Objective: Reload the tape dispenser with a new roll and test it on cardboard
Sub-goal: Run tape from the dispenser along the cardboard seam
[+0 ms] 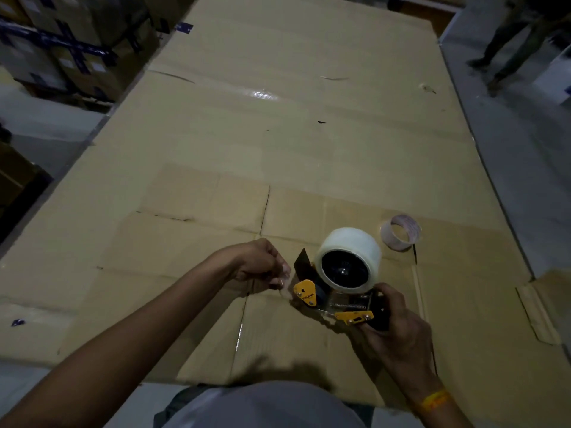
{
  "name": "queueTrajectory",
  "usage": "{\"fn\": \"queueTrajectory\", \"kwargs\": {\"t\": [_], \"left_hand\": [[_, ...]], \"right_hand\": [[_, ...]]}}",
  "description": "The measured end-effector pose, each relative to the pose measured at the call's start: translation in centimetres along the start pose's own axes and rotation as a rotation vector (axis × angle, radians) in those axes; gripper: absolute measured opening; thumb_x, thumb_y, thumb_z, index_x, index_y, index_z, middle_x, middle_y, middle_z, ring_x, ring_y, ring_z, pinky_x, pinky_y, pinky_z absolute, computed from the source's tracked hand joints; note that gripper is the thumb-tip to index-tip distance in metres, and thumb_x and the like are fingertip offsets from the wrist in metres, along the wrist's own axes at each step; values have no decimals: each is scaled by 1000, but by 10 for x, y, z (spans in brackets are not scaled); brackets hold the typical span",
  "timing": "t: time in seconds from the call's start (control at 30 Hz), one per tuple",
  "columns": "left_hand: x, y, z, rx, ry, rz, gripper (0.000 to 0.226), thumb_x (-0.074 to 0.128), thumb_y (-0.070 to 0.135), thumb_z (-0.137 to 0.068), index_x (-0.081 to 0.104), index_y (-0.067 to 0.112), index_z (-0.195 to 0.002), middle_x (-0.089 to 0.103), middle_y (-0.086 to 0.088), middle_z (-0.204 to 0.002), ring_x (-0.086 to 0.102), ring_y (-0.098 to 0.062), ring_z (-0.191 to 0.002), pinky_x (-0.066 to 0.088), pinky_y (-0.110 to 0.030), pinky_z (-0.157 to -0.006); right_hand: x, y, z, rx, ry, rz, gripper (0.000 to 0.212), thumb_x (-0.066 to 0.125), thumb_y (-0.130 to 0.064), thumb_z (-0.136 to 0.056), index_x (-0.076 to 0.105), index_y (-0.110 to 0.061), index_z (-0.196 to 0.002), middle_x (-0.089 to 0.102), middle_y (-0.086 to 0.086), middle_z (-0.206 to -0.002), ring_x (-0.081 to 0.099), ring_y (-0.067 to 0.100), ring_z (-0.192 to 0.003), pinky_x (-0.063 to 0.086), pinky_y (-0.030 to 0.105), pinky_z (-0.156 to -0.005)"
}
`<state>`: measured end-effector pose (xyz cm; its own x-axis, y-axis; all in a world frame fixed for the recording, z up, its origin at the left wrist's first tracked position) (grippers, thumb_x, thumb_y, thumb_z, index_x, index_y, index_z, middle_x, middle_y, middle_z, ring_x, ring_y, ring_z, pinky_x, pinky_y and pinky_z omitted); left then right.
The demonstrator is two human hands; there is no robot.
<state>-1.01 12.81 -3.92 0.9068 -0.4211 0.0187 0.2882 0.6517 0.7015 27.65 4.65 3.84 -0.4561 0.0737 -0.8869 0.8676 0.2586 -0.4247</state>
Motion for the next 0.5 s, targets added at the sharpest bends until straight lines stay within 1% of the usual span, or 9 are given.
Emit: {"fn": "queueTrajectory", "kwargs": {"t": [0.07, 0.13, 0.2, 0.23, 0.3, 0.33, 0.37, 0.43, 0.5], "left_hand": [[8, 7, -3, 18, -6, -72, 22, 51, -14, -103, 72, -10, -101, 73, -17, -76, 70, -15, -60, 63, -24, -57], [15, 12, -9, 28, 4, -142, 22, 51, -16, -101, 70, -5, -103, 72, -20, -81, 72, -14, -59, 62, -24, -57], [19, 15, -16, 42, 21, -220, 21, 55, -15, -100, 70, -1, -104, 73, -25, -90, 74, -14, -61, 62, -25, -58], [21, 14, -19, 40, 24, -262, 21, 58, -13, -99, 72, 3, -103, 75, -25, -97, 75, -17, -68, 64, -28, -63], [24, 13, -23, 21, 16, -332, 21, 68, -9, -93, 75, 11, -98, 78, -22, -111, 78, -29, -93, 67, -42, -87], [26, 12, -24, 8, 16, -363, 23, 73, -6, -88, 77, 15, -95, 79, -20, -115, 77, -34, -105, 64, -49, -96], [27, 12, -24, 1, 18, -394, 25, 77, -4, -84, 78, 19, -94, 79, -18, -117, 76, -35, -109, 62, -51, -100], [29, 12, -22, -25, 19, -440, 24, 81, 0, -84, 78, 22, -93, 79, -15, -118, 71, -31, -101, 57, -43, -93], [31, 13, -21, -51, 23, -495, 20, 83, 5, -84, 81, 19, -98, 79, -12, -117, 72, -31, -103, 56, -44, -88]], "right_hand": [[0, 0, 9, 68, 38, -45, 72, 67, -69, -71, 53, -28, -129, 78, 8, -82, 74, 33, -67, 58, 45, -51], [-1, -4, 15, 124, 73, -70, 71, 68, -68, -66, 53, -33, -126, 78, 8, -84, 74, 34, -71, 58, 46, -55], [0, -6, 23, 165, 87, -78, 70, 72, -64, -64, 52, -36, -124, 77, 5, -85, 73, 31, -72, 58, 43, -57], [3, -4, 28, 209, 84, -87, 72, 79, -62, -62, 51, -37, -124, 77, 3, -87, 74, 29, -75, 59, 42, -59], [8, 1, 37, 330, 74, -124, 82, 92, -53, -56, 46, -41, -124, 77, 0, -93, 76, 29, -84, 60, 43, -66], [9, 3, 42, 373, 81, -133, 84, 93, -52, -54, 45, -42, -122, 76, -2, -93, 76, 31, -87, 60, 44, -70], [10, 4, 47, 402, 94, -140, 84, 91, -52, -53, 44, -42, -121, 73, -5, -91, 75, 32, -89, 59, 44, -72], [9, 2, 54, 445, 114, -162, 86, 96, -40, -52, 43, -43, -120, 67, -11, -87, 73, 33, -89, 57, 45, -74], [9, 2, 61, 464, 119, -184, 93, 101, -27, -51, 43, -48, -120, 67, -11, -84, 70, 32, -86, 56, 46, -74]]}}
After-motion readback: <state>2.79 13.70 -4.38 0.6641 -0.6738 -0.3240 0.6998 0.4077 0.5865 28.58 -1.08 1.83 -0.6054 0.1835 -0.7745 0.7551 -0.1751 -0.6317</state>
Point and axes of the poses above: each hand's wrist, its own z-axis away from the middle knuckle, its own x-axis out of the palm, y = z × x, the point moved 5 cm from there along -z, towards the middle knuckle
